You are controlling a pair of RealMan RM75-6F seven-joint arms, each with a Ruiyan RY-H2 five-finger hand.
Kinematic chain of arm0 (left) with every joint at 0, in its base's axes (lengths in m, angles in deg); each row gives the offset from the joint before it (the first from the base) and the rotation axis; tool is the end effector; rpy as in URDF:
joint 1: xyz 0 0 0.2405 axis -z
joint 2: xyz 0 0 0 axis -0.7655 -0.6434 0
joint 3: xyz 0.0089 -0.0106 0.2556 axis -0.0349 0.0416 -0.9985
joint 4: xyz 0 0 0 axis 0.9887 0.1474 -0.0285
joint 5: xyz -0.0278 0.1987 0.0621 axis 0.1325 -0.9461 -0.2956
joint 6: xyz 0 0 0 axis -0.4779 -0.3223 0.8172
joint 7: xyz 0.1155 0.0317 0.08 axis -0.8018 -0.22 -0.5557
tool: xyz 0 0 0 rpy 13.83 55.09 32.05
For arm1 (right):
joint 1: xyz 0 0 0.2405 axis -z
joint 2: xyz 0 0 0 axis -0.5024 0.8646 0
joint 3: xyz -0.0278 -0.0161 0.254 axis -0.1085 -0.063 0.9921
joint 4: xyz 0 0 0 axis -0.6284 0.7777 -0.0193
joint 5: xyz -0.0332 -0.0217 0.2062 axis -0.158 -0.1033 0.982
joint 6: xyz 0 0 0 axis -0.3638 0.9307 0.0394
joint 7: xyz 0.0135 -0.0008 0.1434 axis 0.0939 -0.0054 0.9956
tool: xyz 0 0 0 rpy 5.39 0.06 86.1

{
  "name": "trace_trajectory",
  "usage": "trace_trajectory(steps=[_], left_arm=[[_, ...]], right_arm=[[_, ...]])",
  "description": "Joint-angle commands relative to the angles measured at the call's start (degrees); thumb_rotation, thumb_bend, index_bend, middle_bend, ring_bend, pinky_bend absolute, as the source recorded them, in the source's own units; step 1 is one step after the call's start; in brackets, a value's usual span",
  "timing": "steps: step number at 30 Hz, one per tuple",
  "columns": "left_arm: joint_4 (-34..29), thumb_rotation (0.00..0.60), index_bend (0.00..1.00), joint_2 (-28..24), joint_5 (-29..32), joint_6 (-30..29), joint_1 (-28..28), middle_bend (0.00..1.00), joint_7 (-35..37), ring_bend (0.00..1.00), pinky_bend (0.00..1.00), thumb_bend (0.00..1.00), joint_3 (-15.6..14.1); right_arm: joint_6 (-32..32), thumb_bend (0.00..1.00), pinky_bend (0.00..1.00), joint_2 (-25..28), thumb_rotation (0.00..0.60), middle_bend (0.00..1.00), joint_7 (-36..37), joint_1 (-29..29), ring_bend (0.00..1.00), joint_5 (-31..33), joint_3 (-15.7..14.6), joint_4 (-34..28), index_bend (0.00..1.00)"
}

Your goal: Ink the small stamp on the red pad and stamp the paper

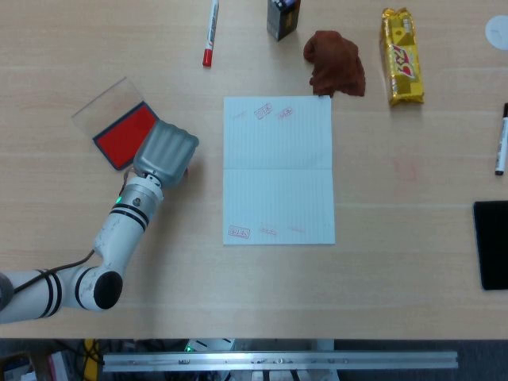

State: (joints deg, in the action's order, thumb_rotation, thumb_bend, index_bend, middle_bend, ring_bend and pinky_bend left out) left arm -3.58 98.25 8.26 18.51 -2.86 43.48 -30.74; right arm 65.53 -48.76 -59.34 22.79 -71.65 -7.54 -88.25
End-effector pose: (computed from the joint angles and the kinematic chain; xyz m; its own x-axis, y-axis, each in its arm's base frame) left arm -0.1781 0.3298 -0.0621 0.7812 0.2698 0.5630 0.6221 -0.4132 -0.6651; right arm -0.3129 -0.1892 0.1902 0.4579 -0.0730 0.8860 -0.8875 -0.0953 0.4509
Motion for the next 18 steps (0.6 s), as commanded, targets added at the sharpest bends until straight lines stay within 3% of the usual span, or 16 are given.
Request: trace_trajectory(steps=[1,18], left_arm=[[0.12,0.6,0.56,0.19,-0.23,0.06,-0.09,1.0,0.14,1.0,1.0,0.27,0.09],[0.08,0.6,0.58,-0.2,-1.52,0.15,-0.63,1.0,0.74,1.0,1.0,0.27,0.84]], right_arm=[[0.0,0.19,0.16,0.03,0.6,0.18,-0.02,0.02,0.09,0.0,-0.02,-0.03,0.07],[0.1,0.19,0.16,0.05,0.6,0.18,-0.16,0.09,0.09,-0.12,-0.04,-0.15,0.07]])
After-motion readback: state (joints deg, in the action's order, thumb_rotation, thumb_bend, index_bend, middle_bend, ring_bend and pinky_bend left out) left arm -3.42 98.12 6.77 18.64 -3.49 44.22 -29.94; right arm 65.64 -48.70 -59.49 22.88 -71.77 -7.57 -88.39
